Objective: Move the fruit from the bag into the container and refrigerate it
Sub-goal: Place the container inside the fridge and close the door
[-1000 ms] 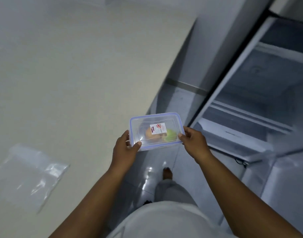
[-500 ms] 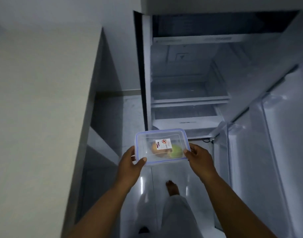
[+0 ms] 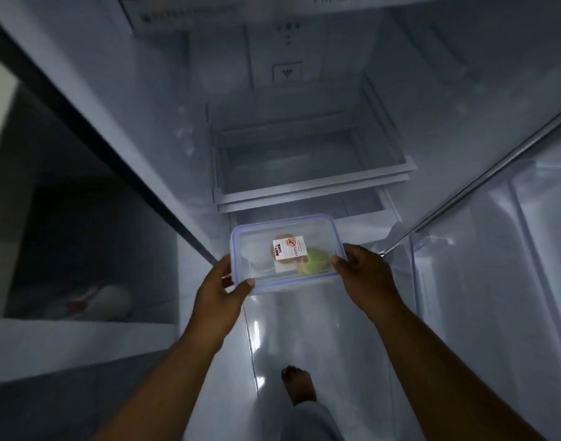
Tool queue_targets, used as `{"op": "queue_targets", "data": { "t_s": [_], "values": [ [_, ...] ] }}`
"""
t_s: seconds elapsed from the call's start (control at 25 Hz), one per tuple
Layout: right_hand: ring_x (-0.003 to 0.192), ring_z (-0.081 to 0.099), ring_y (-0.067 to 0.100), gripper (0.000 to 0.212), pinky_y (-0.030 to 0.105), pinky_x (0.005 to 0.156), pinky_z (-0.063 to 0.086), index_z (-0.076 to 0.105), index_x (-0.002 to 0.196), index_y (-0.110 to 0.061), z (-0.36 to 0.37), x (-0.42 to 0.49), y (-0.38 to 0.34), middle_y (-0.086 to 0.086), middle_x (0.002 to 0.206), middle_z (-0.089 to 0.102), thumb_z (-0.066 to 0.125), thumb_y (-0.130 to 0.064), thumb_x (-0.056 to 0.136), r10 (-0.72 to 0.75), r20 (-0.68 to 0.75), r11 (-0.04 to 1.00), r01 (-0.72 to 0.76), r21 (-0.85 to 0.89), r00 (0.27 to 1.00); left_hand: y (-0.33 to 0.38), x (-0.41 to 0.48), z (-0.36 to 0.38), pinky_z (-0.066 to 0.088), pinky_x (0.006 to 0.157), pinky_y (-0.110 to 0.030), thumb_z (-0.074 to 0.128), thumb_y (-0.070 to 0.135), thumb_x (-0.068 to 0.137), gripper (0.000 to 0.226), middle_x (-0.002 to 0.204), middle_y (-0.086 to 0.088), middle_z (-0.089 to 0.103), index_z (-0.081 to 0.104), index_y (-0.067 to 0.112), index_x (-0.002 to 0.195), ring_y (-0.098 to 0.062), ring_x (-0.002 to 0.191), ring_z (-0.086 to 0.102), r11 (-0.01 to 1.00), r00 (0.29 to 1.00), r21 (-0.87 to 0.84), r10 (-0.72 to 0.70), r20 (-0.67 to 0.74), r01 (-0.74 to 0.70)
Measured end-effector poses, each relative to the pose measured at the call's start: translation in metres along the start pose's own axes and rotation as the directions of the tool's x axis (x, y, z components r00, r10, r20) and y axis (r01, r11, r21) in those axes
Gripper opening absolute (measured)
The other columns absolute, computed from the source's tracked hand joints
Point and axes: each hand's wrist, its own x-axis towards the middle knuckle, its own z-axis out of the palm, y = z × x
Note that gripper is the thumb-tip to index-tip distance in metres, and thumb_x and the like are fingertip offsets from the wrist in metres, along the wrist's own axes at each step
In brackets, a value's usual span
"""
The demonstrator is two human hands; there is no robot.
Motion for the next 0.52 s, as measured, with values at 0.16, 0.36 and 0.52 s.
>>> {"op": "queue_targets", "data": {
  "t_s": [0.16, 0.36, 0.52],
  "values": [
    [0.1, 0.064, 0.032, 0.028, 0.029, 0.078, 0.043, 0.07, 0.107, -0.014, 0.006, 0.094, 0.019, 0.012, 0.105, 0.072, 0.053, -0.033, 0.093, -0.128, -0.035, 0.972, 0.118, -0.202, 0.991, 0.0, 0.09, 0.033, 0.056, 0.076, -0.036, 0.068, 0.009, 0.086, 0.038, 0.109, -0.003, 0.068, 0.063, 0.037, 0.112, -0.02, 0.092, 0.067, 0.999, 1.0, -0.04, 0.022, 0.015, -0.021],
    [0.081, 0.06, 0.03, 0.039, 0.026, 0.068, 0.032, 0.071, 0.095, -0.006, 0.017, 0.195, 0.018, 0.018, 0.098, 0.071, 0.045, -0.036, 0.096, -0.201, -0.035, 0.91, 0.173, -0.376, 0.979, 0.011, 0.186, 0.061, 0.056, 0.081, -0.036, 0.068, 0.01, 0.086, 0.031, 0.112, -0.007, 0.07, 0.065, 0.021, 0.115, -0.023, 0.097, 0.067, 0.995, 1.0, -0.095, 0.011, 0.028, -0.009],
    [0.086, 0.064, 0.029, 0.041, 0.036, 0.078, 0.051, 0.071, 0.099, -0.001, 0.027, 0.246, 0.008, 0.02, 0.099, 0.07, 0.048, -0.035, 0.094, -0.151, -0.059, 0.962, 0.133, -0.239, 0.987, 0.028, 0.238, 0.069, 0.056, 0.086, -0.043, 0.068, 0.011, 0.086, 0.018, 0.101, -0.004, 0.07, 0.063, 0.025, 0.096, -0.028, 0.099, 0.067, 0.996, 1.0, -0.094, -0.003, -0.022, 0.0]
  ]
}}
